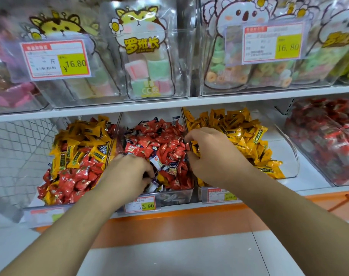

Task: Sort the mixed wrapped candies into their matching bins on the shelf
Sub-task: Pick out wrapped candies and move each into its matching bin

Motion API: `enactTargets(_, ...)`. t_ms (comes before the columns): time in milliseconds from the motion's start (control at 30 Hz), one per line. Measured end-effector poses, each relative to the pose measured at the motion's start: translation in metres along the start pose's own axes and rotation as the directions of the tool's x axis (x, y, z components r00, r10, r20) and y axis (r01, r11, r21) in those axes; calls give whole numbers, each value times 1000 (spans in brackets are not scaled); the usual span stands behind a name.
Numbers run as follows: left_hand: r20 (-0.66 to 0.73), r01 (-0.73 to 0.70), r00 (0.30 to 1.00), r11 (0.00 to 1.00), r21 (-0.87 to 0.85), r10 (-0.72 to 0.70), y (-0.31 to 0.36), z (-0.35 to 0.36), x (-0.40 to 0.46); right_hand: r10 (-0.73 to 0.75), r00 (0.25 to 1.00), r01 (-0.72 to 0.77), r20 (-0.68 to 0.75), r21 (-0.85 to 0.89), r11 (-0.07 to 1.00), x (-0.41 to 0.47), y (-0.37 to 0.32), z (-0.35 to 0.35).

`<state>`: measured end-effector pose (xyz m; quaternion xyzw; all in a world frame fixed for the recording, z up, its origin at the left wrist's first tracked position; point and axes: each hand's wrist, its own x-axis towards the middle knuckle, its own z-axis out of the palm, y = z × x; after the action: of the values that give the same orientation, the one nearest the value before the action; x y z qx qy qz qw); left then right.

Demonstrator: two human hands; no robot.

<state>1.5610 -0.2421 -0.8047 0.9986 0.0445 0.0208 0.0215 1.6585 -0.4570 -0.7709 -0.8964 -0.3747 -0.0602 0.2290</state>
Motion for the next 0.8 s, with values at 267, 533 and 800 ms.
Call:
enactTargets(267, -94, 10, 995, 989, -150, -24, 3, 9, -1, 21, 1000, -21, -11, 2, 1000, 0, 1, -3)
enactTargets(533, -6, -54, 998, 959, -279, 55, 18, 14, 7, 25, 1000, -25, -7, 10, 1000, -2, -1, -3)
enactTargets(800, -90, 104, 985, 918, -383, -149, 16, -2, 6, 23, 1000, -23, 3, 62, 998, -1, 0, -4)
